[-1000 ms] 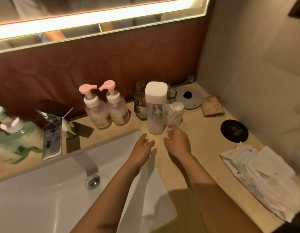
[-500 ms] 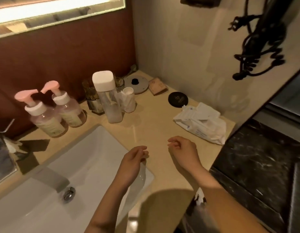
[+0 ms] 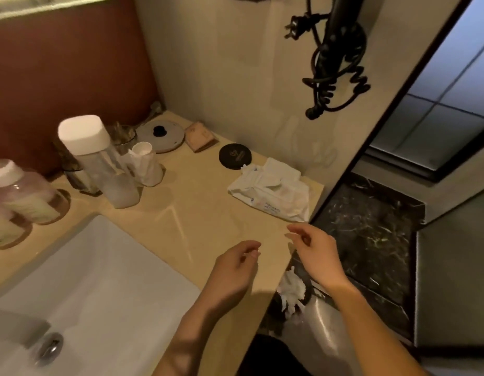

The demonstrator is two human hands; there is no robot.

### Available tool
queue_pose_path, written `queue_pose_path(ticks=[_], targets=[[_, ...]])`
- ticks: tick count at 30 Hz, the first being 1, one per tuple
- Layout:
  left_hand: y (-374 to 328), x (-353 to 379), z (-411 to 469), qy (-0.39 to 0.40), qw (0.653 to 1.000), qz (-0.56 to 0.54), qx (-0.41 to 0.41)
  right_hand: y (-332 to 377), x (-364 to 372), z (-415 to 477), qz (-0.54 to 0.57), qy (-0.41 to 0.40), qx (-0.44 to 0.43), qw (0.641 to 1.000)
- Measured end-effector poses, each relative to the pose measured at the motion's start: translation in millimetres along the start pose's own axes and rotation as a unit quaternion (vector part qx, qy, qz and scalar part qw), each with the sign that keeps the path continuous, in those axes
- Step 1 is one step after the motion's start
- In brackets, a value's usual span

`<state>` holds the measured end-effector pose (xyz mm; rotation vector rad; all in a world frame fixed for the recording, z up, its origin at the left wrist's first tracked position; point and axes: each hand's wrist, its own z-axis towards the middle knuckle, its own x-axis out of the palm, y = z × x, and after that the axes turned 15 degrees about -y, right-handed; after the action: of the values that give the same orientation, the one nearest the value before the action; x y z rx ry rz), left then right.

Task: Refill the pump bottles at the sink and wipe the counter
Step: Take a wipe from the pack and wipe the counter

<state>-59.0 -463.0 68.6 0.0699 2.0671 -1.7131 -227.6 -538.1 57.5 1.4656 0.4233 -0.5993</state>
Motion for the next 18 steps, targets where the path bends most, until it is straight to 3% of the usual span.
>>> queue_pose_path(ticks=[7, 10, 15, 18], targets=[[-31, 35, 66, -0.133, 0.988, 0.045, 0.058, -12, 12, 98, -0.078, 0.017, -0.124, 0.989], [-41, 55, 98, -0.169, 0.979, 0.087, 0.076, -8, 17, 136, -0.094, 0.064, -0.17, 0.979], [-34, 72, 123, -0.106, 0.967, 0.224, 0.057, 15, 22, 163, -0.028, 0.168, -0.164, 0.972], [-37, 72, 130, -0.101, 0.966, 0.234, 0.04, 22, 31, 172, 0.001, 0.219, -0.164, 0.962]])
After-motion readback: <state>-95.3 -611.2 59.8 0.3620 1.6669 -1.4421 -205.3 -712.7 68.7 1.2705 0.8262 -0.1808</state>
